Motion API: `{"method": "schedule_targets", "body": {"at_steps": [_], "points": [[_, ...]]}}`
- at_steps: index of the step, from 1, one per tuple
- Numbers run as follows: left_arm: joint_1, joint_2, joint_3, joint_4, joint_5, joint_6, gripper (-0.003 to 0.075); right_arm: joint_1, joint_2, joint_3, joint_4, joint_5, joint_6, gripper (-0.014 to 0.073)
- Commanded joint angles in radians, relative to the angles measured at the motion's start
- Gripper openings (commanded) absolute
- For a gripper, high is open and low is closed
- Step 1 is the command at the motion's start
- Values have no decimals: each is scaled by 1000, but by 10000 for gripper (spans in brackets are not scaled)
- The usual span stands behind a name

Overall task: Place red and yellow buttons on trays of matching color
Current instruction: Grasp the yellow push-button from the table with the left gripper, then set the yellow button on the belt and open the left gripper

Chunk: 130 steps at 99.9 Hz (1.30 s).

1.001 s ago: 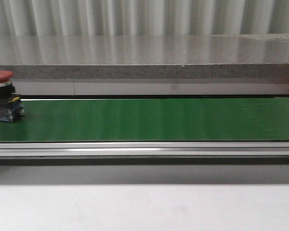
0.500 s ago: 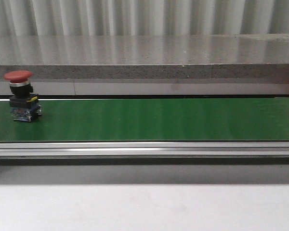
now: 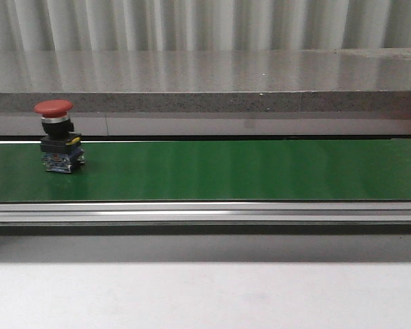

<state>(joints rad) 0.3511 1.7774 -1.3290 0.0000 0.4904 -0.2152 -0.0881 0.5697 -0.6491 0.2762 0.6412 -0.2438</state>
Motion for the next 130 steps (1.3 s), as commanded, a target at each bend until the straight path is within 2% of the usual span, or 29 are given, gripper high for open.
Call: {"method": "schedule_targets", "body": {"at_steps": [1, 31, 48, 85, 130], "points": [[-12, -133, -27, 0, 13, -1, -20, 0, 0, -27, 13, -59, -7, -67], [-70, -377, 125, 5, 24, -1, -20, 0, 0, -27, 13, -59, -7, -67], [-120, -447, 223, 5, 16, -1, -20, 0, 0, -27, 13, -59, -7, -67], [-268, -413, 306, 7, -29, -1, -20, 0, 0, -27, 13, -58, -7, -67], [-278, -297, 308, 7, -32, -1, -18, 0, 0, -27, 13, -58, -7, -67]]}}
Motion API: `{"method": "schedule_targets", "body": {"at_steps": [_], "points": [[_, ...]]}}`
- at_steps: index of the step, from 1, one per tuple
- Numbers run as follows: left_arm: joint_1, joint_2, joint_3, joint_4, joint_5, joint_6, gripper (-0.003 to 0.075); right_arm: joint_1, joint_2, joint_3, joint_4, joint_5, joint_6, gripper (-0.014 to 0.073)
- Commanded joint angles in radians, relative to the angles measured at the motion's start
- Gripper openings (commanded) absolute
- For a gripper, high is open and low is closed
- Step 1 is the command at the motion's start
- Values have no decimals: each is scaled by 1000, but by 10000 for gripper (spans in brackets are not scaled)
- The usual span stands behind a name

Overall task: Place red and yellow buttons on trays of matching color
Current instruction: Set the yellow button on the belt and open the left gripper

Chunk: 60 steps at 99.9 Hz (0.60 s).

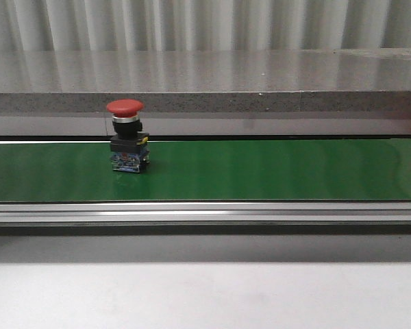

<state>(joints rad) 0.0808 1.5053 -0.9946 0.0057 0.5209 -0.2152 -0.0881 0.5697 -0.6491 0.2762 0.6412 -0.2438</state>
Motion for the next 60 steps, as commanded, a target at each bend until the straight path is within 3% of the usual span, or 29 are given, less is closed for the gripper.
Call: {"method": "schedule_targets", "body": {"at_steps": [1, 15, 41, 48, 60], "points": [[-8, -24, -26, 2, -62, -1, -17, 0, 0, -27, 13, -58, -7, -67], [-8, -24, -26, 2, -58, -1, 73, 0, 0, -27, 13, -58, -7, -67], [-9, -24, -26, 2, -34, -1, 544, 0, 0, -27, 13, -58, -7, -67], [-15, -26, -26, 2, -32, 2, 592, 0, 0, -27, 13, -58, -7, -67], [-41, -33, -26, 2, -26, 25, 589, 0, 0, -27, 13, -58, -7, -67]]}}
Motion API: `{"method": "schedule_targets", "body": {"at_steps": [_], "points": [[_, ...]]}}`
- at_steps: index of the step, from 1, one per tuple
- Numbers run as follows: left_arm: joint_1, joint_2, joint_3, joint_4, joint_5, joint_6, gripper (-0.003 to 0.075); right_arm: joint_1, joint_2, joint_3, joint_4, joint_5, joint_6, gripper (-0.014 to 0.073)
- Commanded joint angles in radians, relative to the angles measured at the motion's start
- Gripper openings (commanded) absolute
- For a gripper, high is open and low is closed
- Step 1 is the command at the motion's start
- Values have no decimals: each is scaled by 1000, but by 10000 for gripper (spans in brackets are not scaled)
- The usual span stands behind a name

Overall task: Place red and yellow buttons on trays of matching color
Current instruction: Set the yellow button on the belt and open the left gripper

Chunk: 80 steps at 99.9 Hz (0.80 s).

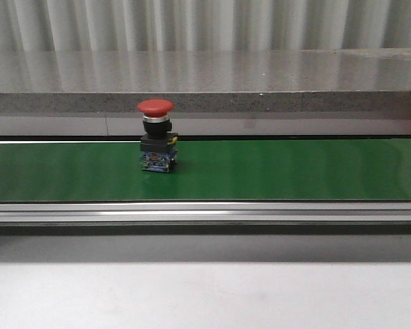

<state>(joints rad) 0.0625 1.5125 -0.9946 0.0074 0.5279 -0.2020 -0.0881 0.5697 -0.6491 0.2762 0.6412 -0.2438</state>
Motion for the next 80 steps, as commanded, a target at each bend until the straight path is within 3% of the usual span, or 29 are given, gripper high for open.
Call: {"method": "schedule_targets", "body": {"at_steps": [1, 37, 80], "points": [[-27, -40, -26, 0, -33, 12, 589, 0, 0, -27, 13, -58, -7, -67], [-129, -167, -26, 55, -84, 12, 589, 0, 0, -27, 13, -58, -7, -67], [-222, -483, 45, 67, -99, 27, 589, 0, 0, -27, 13, -58, -7, -67]]}}
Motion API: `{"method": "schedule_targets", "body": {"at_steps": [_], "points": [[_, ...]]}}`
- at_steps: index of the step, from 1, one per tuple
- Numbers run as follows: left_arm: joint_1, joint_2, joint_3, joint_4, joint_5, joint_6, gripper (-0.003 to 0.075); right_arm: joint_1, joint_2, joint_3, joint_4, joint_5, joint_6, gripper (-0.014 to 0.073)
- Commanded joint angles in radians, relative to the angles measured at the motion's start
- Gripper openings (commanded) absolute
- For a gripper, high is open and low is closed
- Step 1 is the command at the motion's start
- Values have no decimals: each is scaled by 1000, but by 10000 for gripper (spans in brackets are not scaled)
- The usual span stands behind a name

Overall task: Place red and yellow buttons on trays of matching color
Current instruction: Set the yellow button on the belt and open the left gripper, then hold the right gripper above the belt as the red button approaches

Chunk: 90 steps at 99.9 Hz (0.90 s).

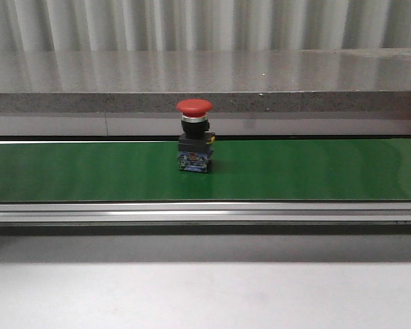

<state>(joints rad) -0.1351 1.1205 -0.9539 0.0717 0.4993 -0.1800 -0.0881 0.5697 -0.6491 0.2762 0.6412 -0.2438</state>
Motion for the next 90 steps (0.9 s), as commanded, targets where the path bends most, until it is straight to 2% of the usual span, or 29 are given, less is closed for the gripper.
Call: {"method": "schedule_targets", "body": {"at_steps": [1, 29, 43, 57, 70, 90], "points": [[-27, -97, 13, 2, -71, 5, 589, 0, 0, -27, 13, -58, -7, -67], [-51, -380, 235, 2, -103, 5, 588, 0, 0, -27, 13, -58, -7, -67], [-51, -537, 343, 2, -103, 5, 548, 0, 0, -27, 13, -58, -7, -67], [-51, -680, 426, 2, -103, 5, 426, 0, 0, -27, 13, -82, -7, -67], [-51, -786, 469, -4, -100, 5, 262, 0, 0, -27, 13, -142, -7, -67], [-51, -847, 497, -4, -100, 5, 6, 0, 0, -27, 13, -149, -7, -67]]}}
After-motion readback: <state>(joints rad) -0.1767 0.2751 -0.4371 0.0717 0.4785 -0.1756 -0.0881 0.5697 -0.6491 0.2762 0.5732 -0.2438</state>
